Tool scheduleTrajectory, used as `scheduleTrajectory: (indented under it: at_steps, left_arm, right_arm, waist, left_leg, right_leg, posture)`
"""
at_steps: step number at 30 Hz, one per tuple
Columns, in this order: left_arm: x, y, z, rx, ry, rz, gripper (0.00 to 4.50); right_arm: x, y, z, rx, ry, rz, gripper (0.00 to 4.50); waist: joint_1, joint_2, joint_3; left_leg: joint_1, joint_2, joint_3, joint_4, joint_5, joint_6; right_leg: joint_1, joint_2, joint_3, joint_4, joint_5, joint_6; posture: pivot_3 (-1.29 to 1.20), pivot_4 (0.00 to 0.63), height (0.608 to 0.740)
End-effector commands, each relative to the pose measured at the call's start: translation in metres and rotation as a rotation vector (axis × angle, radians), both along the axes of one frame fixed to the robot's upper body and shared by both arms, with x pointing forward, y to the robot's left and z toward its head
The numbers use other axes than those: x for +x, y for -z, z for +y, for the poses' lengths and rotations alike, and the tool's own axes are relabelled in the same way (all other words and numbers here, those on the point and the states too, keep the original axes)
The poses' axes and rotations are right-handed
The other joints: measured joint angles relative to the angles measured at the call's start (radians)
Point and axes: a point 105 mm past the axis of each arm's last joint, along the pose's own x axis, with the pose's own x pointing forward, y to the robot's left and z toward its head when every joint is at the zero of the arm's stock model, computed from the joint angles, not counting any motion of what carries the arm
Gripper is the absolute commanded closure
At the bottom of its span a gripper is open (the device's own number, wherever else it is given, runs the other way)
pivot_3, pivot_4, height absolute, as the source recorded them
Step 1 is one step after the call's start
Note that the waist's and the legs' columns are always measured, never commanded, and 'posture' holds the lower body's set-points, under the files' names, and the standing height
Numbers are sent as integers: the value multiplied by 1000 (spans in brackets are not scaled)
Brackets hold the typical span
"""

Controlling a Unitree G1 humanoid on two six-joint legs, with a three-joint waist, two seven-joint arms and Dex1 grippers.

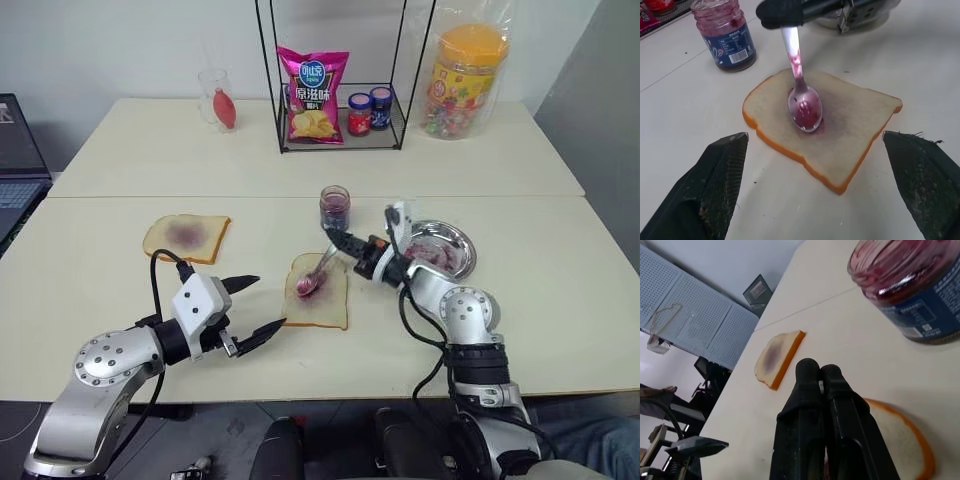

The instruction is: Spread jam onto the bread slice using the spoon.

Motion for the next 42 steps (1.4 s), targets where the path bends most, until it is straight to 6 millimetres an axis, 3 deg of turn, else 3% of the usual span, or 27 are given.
scheduleTrajectory:
  at_steps: [1,4,13,15,21,28,32,38,42]
  left_arm:
    - [-1,-7,-5,-4,22,-32,0]
    - [-1,-7,-5,-2,23,-32,0]
    - [-1,-7,-7,-5,33,-37,0]
    - [-1,-7,-7,-5,32,-36,0]
    - [-1,-10,-7,-9,30,-44,0]
    - [-3,-39,-18,-20,136,-51,0]
    - [-10,-72,-58,-57,355,-60,0]
    - [-8,-78,-87,-71,447,-45,0]
    - [2,-75,-100,-51,450,-61,0]
  right_arm:
    - [1,-2,-7,-16,12,-33,4479]
    - [2,11,-25,-66,46,-9,4479]
    - [6,9,-59,-63,109,11,4479]
    - [8,0,-64,-43,123,-5,4479]
    - [-1,-51,-62,86,55,-128,4479]
    - [-5,-91,-85,147,102,-234,4479]
    - [1,-95,-137,84,301,-279,4479]
    - [3,-75,-192,42,496,-241,4479]
    - [5,-56,-211,-19,557,-211,4479]
  waist:
    - [0,0,0]
    - [2,0,0]
    - [5,0,0]
    - [5,0,0]
    - [2,0,0]
    - [1,0,0]
    - [17,0,0]
    - [12,0,0]
    - [4,0,0]
  left_leg:
    - [0,0,0,0,0,0]
    - [0,0,0,0,0,0]
    - [0,0,0,0,0,0]
    - [0,-1,0,0,0,0]
    - [0,0,0,0,0,0]
    - [0,0,0,0,0,0]
    - [-3,-1,-2,2,0,0]
    - [-3,-1,2,1,0,0]
    - [-2,0,2,0,0,0]
  right_leg:
    - [0,0,0,0,0,0]
    - [0,0,0,0,0,0]
    - [1,0,0,0,0,0]
    - [1,0,0,0,0,0]
    - [0,0,0,0,0,0]
    - [0,1,0,0,0,0]
    - [0,0,-2,-1,0,1]
    - [0,0,1,-2,0,1]
    - [-1,1,2,-1,0,1]
  posture:
    - [0,150,740]
    - [0,150,740]
    - [0,150,740]
    - [0,150,740]
    - [0,150,740]
    - [0,150,740]
    - [0,150,740]
    - [0,150,740]
    - [0,150,740]
